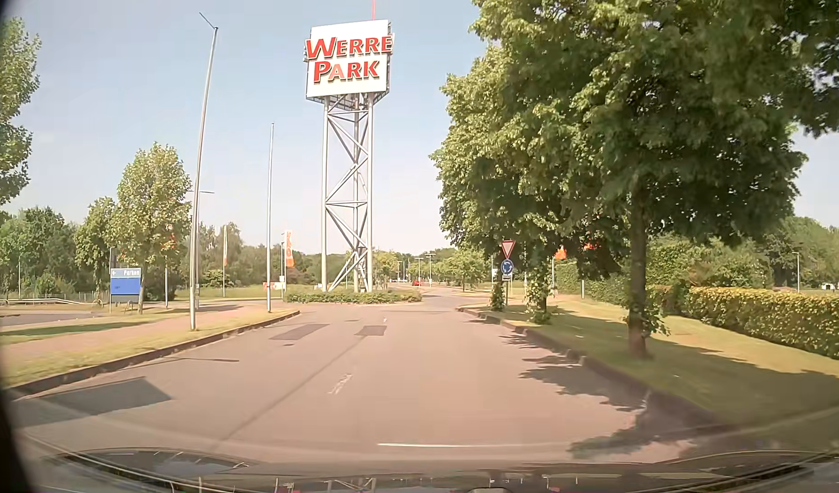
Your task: Follow the waypoints while adhering to traffic rules and regulations
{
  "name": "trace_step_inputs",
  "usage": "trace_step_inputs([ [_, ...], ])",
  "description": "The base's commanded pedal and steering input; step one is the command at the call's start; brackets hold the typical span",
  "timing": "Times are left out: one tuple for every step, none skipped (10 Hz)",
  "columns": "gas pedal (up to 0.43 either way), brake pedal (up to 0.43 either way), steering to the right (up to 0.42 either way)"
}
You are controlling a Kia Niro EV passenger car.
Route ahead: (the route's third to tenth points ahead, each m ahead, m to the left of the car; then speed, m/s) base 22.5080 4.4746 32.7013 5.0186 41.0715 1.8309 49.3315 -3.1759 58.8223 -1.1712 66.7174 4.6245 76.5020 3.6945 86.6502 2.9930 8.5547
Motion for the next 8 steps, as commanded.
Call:
trace_step_inputs([
  [0.098, 0.000, -0.018],
  [0.087, 0.000, -0.018],
  [0.087, 0.000, -0.018],
  [0.087, 0.000, -0.018],
  [0.087, 0.000, -0.017],
  [0.087, 0.000, -0.015],
  [0.067, 0.000, -0.014],
  [0.067, 0.000, -0.014],
])
